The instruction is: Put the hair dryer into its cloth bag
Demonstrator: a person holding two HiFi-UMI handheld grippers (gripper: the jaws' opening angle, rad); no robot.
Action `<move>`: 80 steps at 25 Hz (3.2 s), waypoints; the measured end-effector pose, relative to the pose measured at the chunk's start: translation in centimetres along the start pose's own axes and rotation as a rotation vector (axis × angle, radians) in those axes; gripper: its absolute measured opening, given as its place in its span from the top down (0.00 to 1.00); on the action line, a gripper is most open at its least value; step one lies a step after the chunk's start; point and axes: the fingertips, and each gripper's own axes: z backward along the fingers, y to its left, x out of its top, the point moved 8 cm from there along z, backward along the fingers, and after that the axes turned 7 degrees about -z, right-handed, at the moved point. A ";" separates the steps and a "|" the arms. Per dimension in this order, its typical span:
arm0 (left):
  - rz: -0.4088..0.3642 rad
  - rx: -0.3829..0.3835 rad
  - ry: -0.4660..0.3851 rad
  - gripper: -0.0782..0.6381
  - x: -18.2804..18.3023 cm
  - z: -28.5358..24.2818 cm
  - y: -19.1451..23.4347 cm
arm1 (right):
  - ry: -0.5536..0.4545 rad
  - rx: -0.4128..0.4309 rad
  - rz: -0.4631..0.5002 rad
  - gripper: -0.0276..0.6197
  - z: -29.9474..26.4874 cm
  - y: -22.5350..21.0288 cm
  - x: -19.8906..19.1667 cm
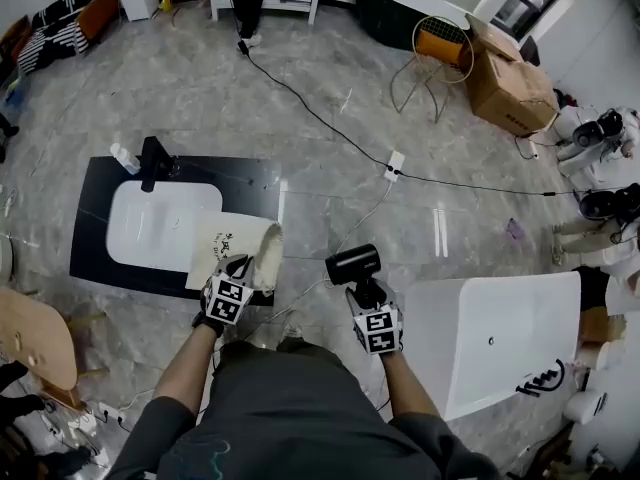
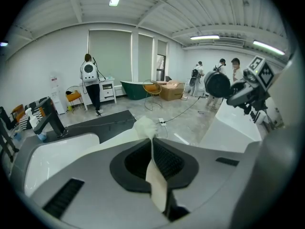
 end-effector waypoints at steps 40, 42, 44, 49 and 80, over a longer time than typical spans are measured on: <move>0.017 -0.058 0.001 0.87 -0.9 0.2 -1.7 | 0.351 0.485 0.655 0.59 -20.5 14.5 3.7; 0.024 -0.068 0.001 0.87 -1.1 0.1 -1.9 | 0.363 0.505 0.686 0.59 -21.0 15.3 3.8; 0.036 -0.078 0.001 0.87 -1.3 0.0 -2.0 | 0.376 0.521 0.705 0.59 -21.5 15.9 3.8; 0.088 -0.088 -0.003 0.87 -1.8 0.1 -1.5 | 0.386 0.561 0.746 0.59 -22.6 17.7 4.1; 0.168 -0.135 0.024 0.87 -2.9 -0.5 0.5 | 0.276 0.591 0.732 0.54 -21.2 13.9 2.0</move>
